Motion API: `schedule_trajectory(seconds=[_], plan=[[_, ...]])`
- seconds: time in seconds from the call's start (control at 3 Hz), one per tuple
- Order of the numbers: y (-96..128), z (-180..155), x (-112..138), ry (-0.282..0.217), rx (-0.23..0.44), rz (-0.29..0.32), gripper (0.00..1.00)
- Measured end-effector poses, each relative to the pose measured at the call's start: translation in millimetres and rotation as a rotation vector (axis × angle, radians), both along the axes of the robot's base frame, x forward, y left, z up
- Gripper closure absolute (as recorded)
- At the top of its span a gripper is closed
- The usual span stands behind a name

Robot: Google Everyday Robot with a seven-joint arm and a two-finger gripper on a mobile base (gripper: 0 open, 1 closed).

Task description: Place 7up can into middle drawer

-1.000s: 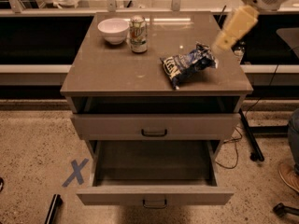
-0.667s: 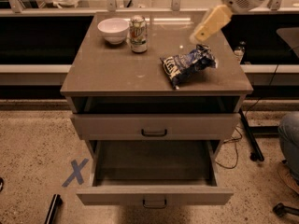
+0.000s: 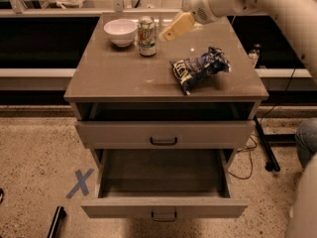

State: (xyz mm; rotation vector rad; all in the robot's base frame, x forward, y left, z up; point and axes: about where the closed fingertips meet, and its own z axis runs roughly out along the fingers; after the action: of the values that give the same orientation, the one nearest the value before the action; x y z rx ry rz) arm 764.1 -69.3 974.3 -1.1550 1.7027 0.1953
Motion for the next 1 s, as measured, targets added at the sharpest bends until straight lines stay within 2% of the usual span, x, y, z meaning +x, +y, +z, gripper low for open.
schedule_trajectory(seconds=[0.33, 0.67, 1.0], plan=[[36.1, 1.4, 33.5, 0.009, -0.015, -0.024, 0.00], [55.0, -0.2, 38.3, 0.009, -0.011, -0.002, 0.00], [62.8, -10.7, 44.5, 0.013, 0.031, 0.014, 0.00]])
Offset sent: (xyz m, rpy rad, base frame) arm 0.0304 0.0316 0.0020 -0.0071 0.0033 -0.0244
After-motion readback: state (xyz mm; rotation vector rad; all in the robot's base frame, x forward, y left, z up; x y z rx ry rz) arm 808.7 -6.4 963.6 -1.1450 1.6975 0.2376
